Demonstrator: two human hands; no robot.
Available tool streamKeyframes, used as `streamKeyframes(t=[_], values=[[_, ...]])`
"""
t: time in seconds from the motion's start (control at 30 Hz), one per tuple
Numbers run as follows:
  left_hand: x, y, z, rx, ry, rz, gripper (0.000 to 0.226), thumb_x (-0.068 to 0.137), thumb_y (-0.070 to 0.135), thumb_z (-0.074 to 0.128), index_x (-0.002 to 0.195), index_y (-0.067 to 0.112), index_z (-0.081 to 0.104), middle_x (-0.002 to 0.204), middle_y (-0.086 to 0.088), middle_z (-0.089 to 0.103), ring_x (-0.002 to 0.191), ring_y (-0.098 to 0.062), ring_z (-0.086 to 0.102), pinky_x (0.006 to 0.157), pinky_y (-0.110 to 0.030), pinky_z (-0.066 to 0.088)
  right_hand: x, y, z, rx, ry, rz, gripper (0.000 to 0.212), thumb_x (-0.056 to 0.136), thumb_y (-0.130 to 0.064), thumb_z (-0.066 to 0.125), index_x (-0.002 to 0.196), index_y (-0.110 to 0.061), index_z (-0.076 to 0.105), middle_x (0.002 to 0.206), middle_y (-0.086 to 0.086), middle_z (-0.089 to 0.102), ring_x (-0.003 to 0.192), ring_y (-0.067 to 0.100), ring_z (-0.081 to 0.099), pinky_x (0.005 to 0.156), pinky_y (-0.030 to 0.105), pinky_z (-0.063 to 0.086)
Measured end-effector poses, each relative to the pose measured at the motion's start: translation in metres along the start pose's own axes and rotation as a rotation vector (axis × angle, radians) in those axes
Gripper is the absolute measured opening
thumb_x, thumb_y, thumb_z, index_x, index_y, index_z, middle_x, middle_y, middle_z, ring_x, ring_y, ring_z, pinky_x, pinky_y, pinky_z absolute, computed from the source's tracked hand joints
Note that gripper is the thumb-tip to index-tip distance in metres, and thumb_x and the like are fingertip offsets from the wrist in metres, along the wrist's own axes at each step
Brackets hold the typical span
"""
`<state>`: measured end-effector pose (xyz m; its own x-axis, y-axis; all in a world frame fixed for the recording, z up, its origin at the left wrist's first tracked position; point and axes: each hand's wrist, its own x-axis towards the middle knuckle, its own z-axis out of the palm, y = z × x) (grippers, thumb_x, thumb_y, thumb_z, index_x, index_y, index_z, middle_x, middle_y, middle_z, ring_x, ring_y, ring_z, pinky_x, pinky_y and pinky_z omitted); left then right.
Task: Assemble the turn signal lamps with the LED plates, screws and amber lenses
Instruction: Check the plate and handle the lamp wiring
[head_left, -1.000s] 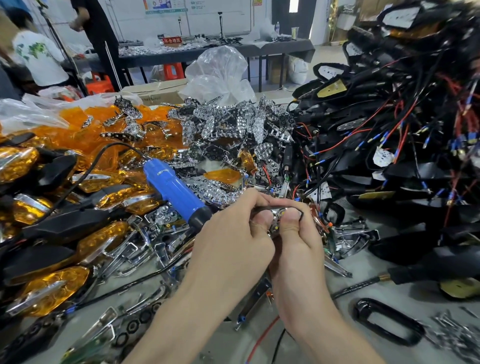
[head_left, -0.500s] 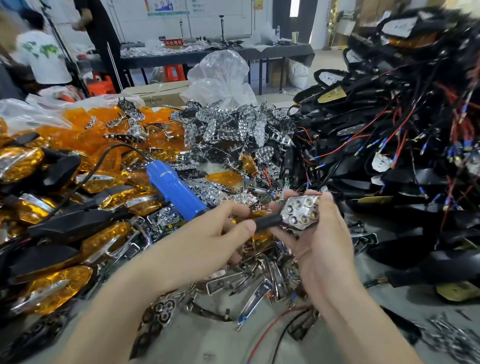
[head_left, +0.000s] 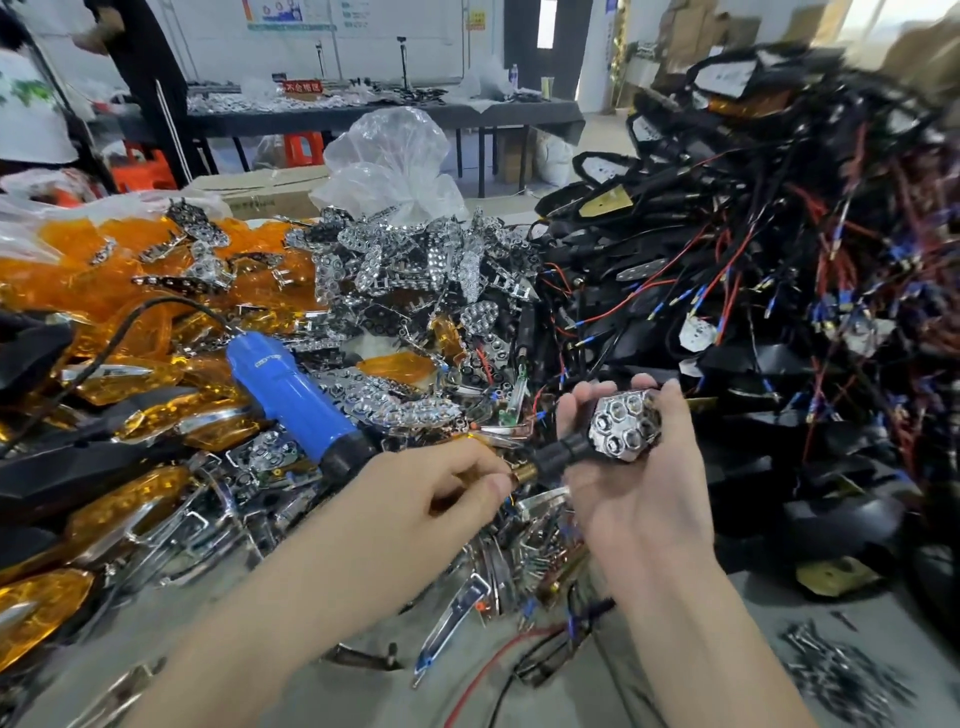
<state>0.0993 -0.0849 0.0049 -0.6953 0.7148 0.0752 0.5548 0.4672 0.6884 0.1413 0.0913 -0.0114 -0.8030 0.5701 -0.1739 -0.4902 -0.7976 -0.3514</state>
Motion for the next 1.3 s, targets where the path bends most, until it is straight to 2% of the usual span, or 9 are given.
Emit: streamKeyframes(t=[0.2, 0.3, 0.47, 0.57, 0.63, 0.73, 0.83, 1.07, 1.3], values=[[0.000, 0.000, 0.008, -0.066, -0.036, -0.019, 0.011, 0.100, 0.039, 0.050, 0.091, 0.043, 0.055, 0.067, 0.010, 0.063, 0.052, 0.000, 0.050, 0.050, -0.014, 0.039, -0.004, -0.002, -0.002, -0.025, -0.090, 0.044, 0.007, 0.093, -0.013, 0.063, 0.086, -0.013, 0.065, 0.083, 0.006, 0.064, 0.069, 0.021, 0.065, 0.057, 0.029, 0.054], [-0.001, -0.002, 0.006, -0.061, -0.072, -0.029, 0.012, 0.102, 0.038, 0.048, 0.093, 0.044, 0.054, 0.065, 0.011, 0.062, 0.051, -0.002, 0.047, 0.050, -0.017, 0.039, -0.004, -0.001, -0.003, -0.003, -0.158, 0.055, 0.014, 0.080, -0.006, 0.064, 0.088, -0.017, 0.065, 0.084, 0.004, 0.065, 0.072, 0.021, 0.067, 0.061, 0.029, 0.056], [-0.001, 0.003, 0.000, -0.184, -0.053, -0.062, 0.034, 0.101, 0.025, 0.042, 0.107, 0.055, 0.057, 0.090, 0.011, 0.071, 0.068, -0.015, 0.064, 0.059, -0.035, 0.056, -0.007, 0.004, -0.004, -0.140, -0.250, 0.080, 0.009, 0.086, -0.016, 0.067, 0.093, -0.022, 0.069, 0.089, 0.002, 0.070, 0.106, 0.026, 0.073, 0.093, 0.039, 0.055], [0.000, 0.007, 0.001, -0.303, -0.044, -0.061, 0.036, 0.090, 0.038, 0.042, 0.116, 0.058, 0.058, 0.100, 0.012, 0.073, 0.080, -0.016, 0.069, 0.073, -0.043, 0.060, -0.007, 0.005, 0.000, -0.187, -0.232, 0.072, 0.017, 0.085, -0.022, 0.067, 0.101, -0.022, 0.060, 0.091, 0.001, 0.071, 0.114, 0.026, 0.072, 0.098, 0.040, 0.049], [0.002, 0.007, 0.001, -0.351, -0.029, -0.068, 0.034, 0.088, 0.049, 0.044, 0.117, 0.056, 0.060, 0.098, 0.013, 0.073, 0.081, -0.014, 0.070, 0.076, -0.043, 0.061, -0.010, 0.008, 0.001, -0.227, -0.248, 0.078, 0.018, 0.085, -0.026, 0.064, 0.102, -0.024, 0.057, 0.093, 0.000, 0.072, 0.106, 0.021, 0.074, 0.083, 0.039, 0.054], [0.006, 0.008, 0.001, -0.316, 0.026, -0.058, 0.021, 0.096, 0.061, 0.047, 0.108, 0.051, 0.062, 0.083, 0.017, 0.073, 0.065, 0.001, 0.066, 0.061, -0.020, 0.056, -0.020, 0.019, 0.001, -0.361, -0.315, 0.145, 0.015, 0.088, -0.031, 0.061, 0.102, -0.028, 0.057, 0.104, -0.001, 0.076, 0.085, 0.018, 0.073, 0.061, 0.038, 0.049], [0.006, 0.006, -0.001, -0.322, 0.054, -0.102, 0.034, 0.092, 0.062, 0.046, 0.097, 0.033, 0.064, 0.063, 0.007, 0.067, 0.050, -0.005, 0.058, 0.052, -0.024, 0.048, -0.028, 0.033, 0.000, -0.479, -0.370, 0.175, 0.010, 0.091, -0.031, 0.064, 0.100, -0.027, 0.063, 0.118, 0.003, 0.072, 0.080, 0.024, 0.067, 0.050, 0.036, 0.046], [0.005, 0.004, -0.006, -0.531, -0.015, -0.208, 0.014, 0.099, 0.051, 0.047, 0.103, 0.055, 0.060, 0.056, 0.012, 0.058, 0.048, -0.005, 0.044, 0.043, -0.018, 0.033, -0.030, 0.036, 0.003, -0.526, -0.376, 0.214, 0.011, 0.085, -0.030, 0.068, 0.089, -0.025, 0.076, 0.096, 0.007, 0.073, 0.069, 0.020, 0.070, 0.048, 0.032, 0.052], [0.003, 0.004, -0.013, -0.555, -0.046, -0.249, 0.044, 0.099, 0.054, 0.049, 0.071, 0.023, 0.064, 0.058, 0.006, 0.053, 0.046, -0.012, 0.036, 0.042, -0.022, 0.026, -0.025, 0.034, -0.001, -0.571, -0.479, 0.245, 0.037, 0.095, -0.046, 0.050, 0.111, -0.017, 0.065, 0.113, 0.015, 0.072, 0.064, 0.022, 0.060, 0.064, 0.036, 0.050]])
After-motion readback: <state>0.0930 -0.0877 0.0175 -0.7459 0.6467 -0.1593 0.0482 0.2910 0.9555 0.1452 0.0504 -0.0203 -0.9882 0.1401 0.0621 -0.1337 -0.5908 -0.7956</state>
